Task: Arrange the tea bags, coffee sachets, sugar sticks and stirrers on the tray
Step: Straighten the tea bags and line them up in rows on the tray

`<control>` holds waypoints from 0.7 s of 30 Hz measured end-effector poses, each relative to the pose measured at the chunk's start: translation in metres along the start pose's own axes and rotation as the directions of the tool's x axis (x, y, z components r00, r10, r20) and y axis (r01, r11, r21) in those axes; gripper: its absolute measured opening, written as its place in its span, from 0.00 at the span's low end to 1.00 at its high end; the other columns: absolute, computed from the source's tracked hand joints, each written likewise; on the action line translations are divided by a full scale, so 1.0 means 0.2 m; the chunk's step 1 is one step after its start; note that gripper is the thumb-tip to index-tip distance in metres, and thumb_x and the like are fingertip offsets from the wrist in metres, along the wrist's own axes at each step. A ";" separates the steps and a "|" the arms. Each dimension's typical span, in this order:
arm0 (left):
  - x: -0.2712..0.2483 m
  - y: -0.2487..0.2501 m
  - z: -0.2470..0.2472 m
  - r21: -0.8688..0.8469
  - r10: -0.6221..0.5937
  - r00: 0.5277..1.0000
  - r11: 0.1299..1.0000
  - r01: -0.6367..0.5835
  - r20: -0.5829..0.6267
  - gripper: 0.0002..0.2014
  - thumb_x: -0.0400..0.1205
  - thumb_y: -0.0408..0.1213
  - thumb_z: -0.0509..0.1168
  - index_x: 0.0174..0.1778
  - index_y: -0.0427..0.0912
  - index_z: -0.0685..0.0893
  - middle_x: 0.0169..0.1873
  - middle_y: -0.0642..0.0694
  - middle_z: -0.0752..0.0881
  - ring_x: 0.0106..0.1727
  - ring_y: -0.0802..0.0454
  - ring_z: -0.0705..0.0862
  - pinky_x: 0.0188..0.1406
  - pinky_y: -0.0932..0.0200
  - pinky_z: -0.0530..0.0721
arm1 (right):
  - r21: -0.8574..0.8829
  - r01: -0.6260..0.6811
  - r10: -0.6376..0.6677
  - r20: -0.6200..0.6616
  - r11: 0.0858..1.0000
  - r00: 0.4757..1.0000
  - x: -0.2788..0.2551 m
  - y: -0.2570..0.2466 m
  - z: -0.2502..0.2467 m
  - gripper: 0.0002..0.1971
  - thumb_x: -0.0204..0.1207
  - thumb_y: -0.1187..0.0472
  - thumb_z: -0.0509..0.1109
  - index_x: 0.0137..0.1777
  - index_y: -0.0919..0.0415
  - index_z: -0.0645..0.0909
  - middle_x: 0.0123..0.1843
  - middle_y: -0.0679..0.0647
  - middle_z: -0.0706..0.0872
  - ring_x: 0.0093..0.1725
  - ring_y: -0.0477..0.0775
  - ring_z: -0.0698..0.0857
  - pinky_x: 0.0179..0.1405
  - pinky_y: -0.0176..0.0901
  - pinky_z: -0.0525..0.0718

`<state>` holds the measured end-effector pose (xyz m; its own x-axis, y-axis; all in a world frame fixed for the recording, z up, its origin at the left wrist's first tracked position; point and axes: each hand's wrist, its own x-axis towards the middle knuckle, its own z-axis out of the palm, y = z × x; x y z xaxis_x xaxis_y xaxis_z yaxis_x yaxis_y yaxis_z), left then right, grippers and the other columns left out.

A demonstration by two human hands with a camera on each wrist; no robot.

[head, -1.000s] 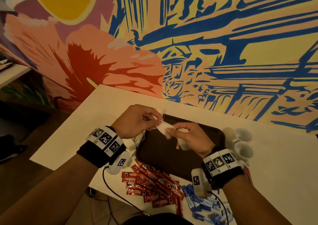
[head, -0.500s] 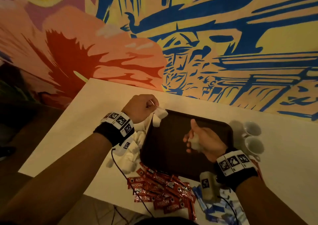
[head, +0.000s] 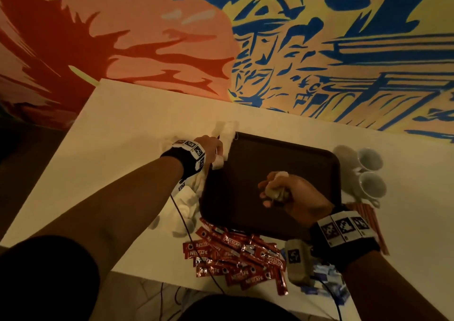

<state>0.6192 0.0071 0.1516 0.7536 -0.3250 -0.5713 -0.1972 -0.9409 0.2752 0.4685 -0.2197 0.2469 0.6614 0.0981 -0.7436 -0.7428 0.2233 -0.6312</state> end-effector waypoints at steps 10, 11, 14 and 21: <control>0.15 -0.02 -0.01 0.051 0.044 0.990 0.998 -0.037 -0.131 0.15 0.81 0.27 0.61 0.60 0.47 0.80 0.59 0.42 0.83 0.58 0.40 0.83 0.50 0.55 0.78 | -0.070 -0.025 0.021 -0.057 0.997 0.998 0.04 0.05 0.03 0.14 0.84 0.67 0.63 0.65 0.67 0.83 0.57 0.65 0.88 0.43 0.57 0.89 0.29 0.38 0.86; 0.15 -0.03 -0.01 0.046 0.045 0.989 0.998 -0.039 -0.143 0.15 0.80 0.27 0.62 0.61 0.47 0.79 0.60 0.42 0.82 0.59 0.40 0.83 0.52 0.54 0.78 | -0.068 -0.026 0.022 -0.052 0.997 0.998 0.04 0.05 0.04 0.13 0.85 0.66 0.63 0.66 0.67 0.84 0.58 0.66 0.88 0.44 0.57 0.89 0.30 0.38 0.87; 0.14 -0.03 0.01 0.013 0.019 0.978 1.000 -0.017 -0.209 0.14 0.81 0.30 0.63 0.61 0.47 0.78 0.60 0.44 0.80 0.61 0.40 0.81 0.56 0.51 0.79 | -0.063 -0.016 0.013 -0.045 0.998 0.999 0.05 0.07 0.04 0.13 0.88 0.62 0.62 0.65 0.65 0.85 0.63 0.68 0.88 0.48 0.58 0.90 0.38 0.44 0.91; 0.05 0.03 0.14 0.119 0.015 0.985 0.993 0.005 -0.173 0.14 0.82 0.41 0.67 0.61 0.41 0.82 0.53 0.41 0.85 0.52 0.40 0.86 0.53 0.47 0.87 | -0.052 0.031 -0.033 -0.035 0.998 0.999 0.05 0.06 0.03 0.15 0.89 0.57 0.62 0.66 0.63 0.85 0.60 0.64 0.88 0.51 0.58 0.88 0.41 0.47 0.89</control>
<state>0.6080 -0.0044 0.1257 0.8475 -0.3181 -0.4249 -0.2662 -0.9473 0.1783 0.4674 -0.2103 0.2328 0.6811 0.0567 -0.7300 -0.7265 0.1756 -0.6643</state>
